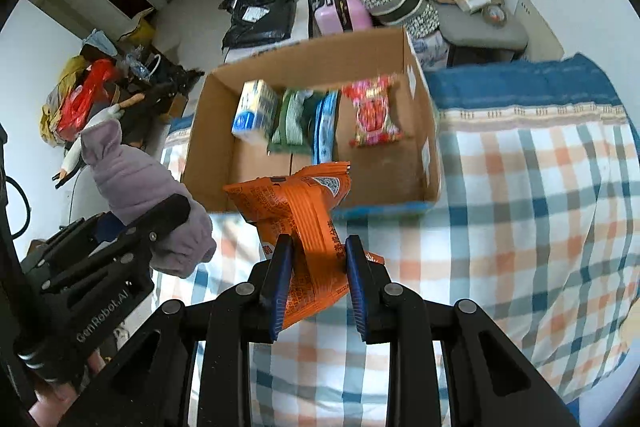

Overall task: Organize soft objects
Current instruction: 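Lower the sock and orange bag into the box and open both tools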

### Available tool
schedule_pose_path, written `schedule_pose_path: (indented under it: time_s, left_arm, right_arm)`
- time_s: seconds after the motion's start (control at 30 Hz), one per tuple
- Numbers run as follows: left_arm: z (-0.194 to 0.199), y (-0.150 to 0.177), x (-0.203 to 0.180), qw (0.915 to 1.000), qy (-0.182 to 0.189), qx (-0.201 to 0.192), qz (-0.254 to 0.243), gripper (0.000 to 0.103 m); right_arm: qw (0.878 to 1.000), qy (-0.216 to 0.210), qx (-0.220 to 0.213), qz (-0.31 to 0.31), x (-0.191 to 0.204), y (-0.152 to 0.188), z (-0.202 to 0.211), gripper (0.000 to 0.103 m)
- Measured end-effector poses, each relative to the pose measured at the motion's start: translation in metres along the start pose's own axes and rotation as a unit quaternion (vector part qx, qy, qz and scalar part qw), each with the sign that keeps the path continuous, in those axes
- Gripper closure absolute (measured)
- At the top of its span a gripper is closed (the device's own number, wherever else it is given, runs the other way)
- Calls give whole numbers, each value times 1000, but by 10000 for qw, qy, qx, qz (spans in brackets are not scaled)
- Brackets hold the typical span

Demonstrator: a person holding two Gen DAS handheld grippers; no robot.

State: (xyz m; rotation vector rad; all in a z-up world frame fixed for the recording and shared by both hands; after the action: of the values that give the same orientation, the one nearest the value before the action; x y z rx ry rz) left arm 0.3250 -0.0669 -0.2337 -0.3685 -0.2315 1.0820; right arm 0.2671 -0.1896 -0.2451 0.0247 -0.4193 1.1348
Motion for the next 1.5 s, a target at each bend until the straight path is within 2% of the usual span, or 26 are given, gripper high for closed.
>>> schedule_pose_path:
  time_s: [0.17, 0.37, 0.67, 0.87, 1.17, 1.37, 1.4, 1.43, 1.5]
  left_arm:
    - [-20, -25, 18, 9998, -76, 149, 61, 67]
    - [-68, -34, 41, 9976, 12, 628, 307, 67]
    - [-149, -10, 58, 9866, 71, 1540, 537, 67]
    - [-184, 10, 61, 9789, 94, 1961, 572, 67]
    - [-196, 19, 59, 9767, 53, 2077, 537, 67]
    - [-191, 16, 59, 9758, -188, 2113, 523, 59]
    - [-189, 16, 58, 9765, -156, 2076, 549, 57]
    - [-187, 15, 57, 9773, -153, 2036, 561, 51]
    - [-182, 13, 58, 9791, -192, 1940, 584, 43]
  right_arm:
    - [9998, 161, -149, -38, 4, -37, -12, 75]
    - [9991, 409, -45, -129, 1, -71, -47, 75]
    - [9951, 796, 474, -331, -17, -84, -122, 75]
    - [9912, 1070, 683, -378, -29, -80, -161, 75]
    - [9862, 1435, 791, -215, -36, -75, -191, 75]
    - [9852, 1443, 898, -200, -34, -76, -194, 72]
    - [9849, 1454, 926, -184, -33, -76, -194, 69]
    - [9847, 1456, 943, -164, -32, -75, -194, 66]
    - [9848, 1448, 952, -106, -30, -74, -194, 52]
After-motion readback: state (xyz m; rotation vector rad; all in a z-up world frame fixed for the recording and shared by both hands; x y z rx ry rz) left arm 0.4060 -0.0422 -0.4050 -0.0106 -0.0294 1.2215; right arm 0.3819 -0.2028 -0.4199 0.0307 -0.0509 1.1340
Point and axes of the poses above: each gripper's, at about its wrist camera, not at the fingertips, and z roughly against the way its jaws point, x to its left, y to its underside, the point moved 9 cm from there along -z, roughly the way its jaws point, and after that the axes turned 12 degrees about -z, right-handed, at the moved point
